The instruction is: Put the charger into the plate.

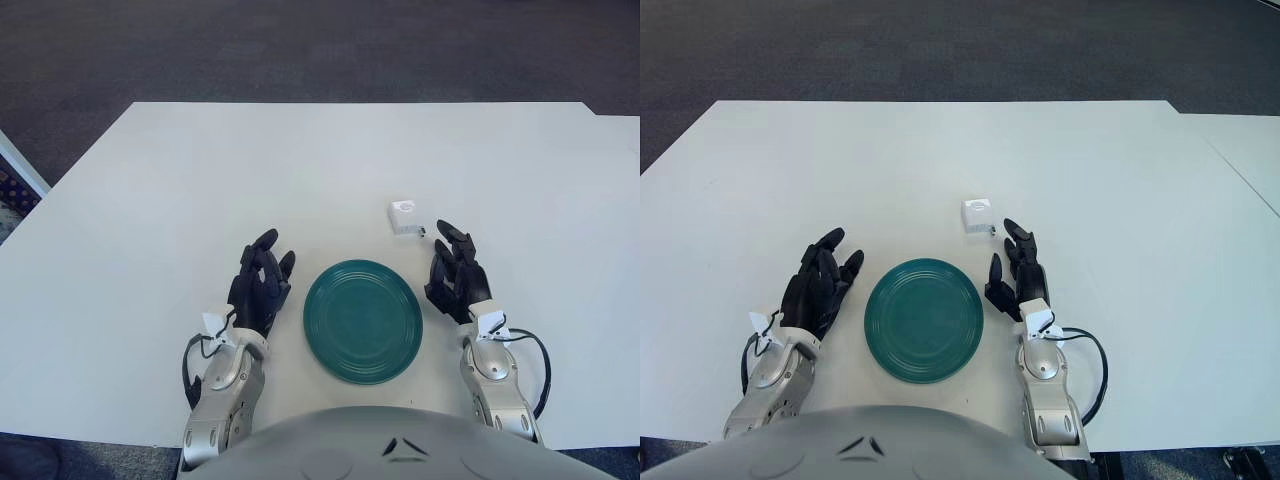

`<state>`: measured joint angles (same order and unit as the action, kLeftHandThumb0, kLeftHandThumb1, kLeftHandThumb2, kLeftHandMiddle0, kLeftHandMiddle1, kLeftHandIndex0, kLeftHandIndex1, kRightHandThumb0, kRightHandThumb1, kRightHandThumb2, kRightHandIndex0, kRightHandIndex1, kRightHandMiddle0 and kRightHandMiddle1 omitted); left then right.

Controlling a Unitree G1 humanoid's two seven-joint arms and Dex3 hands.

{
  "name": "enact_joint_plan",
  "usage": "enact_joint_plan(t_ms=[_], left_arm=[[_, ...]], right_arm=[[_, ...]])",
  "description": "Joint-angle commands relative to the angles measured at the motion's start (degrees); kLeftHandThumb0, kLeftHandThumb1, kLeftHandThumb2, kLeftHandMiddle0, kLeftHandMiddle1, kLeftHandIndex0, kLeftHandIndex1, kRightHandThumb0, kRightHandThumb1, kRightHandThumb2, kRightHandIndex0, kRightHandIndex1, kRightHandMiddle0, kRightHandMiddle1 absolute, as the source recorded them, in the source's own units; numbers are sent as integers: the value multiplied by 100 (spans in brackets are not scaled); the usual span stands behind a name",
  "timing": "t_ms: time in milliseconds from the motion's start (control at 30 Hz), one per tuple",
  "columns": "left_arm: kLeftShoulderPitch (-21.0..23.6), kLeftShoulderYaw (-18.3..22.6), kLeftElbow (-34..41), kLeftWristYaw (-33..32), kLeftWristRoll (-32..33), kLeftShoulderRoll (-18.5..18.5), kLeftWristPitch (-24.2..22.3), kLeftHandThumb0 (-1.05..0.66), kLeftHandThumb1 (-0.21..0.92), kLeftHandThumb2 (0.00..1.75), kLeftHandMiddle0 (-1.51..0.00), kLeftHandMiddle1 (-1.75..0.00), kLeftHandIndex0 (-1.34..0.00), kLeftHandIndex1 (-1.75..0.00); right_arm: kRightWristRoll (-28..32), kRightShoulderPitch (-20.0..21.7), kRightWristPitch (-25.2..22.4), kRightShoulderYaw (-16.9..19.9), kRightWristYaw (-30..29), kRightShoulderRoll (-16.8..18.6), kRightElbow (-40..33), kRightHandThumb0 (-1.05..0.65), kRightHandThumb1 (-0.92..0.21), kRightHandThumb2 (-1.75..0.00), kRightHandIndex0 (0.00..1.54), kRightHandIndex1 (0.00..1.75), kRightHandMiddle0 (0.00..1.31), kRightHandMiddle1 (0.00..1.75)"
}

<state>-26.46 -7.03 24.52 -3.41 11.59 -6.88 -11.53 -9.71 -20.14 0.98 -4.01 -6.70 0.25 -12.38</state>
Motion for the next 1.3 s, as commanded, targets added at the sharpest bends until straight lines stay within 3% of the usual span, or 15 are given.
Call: enact_joint_plan(t_ms=[0,267,800,1000,1067,1267], left_arm=[[28,9,-114,-20,-133,34,103,-88,92,80,-36,0,-1,-75],[41,42,-233,8,-246,48,262,-89,92,82,-34,0,0,-75],[44,84,-227,3,-127,-30,158,-96,92,84,-38,-1,-3,-75],[95,92,-229,25,-112,-18,117,-97,92,85,-38,-1,-3,-75],[115,92,-233,16,-123,-22,121,-97,92,85,-38,-1,-3,-75],[162,100,-235,77,-68,9,85,-94,92,84,-36,0,-2,-74]], right_arm=[[-17,-51,-104,37,3,-29,159,-65,-92,-95,28,0,0,59],[-15,-18,-36,68,-10,-44,235,-65,-92,-95,28,1,0,60],[39,64,-5,136,57,-91,251,-65,-92,-93,29,0,0,60],[76,644,-373,609,173,-442,25,-66,-92,-91,26,0,0,61],[-155,950,-412,725,128,-647,-70,-67,-92,-89,26,0,0,61],[-1170,2298,-653,741,211,-1630,152,-71,-92,-79,26,0,0,60]])
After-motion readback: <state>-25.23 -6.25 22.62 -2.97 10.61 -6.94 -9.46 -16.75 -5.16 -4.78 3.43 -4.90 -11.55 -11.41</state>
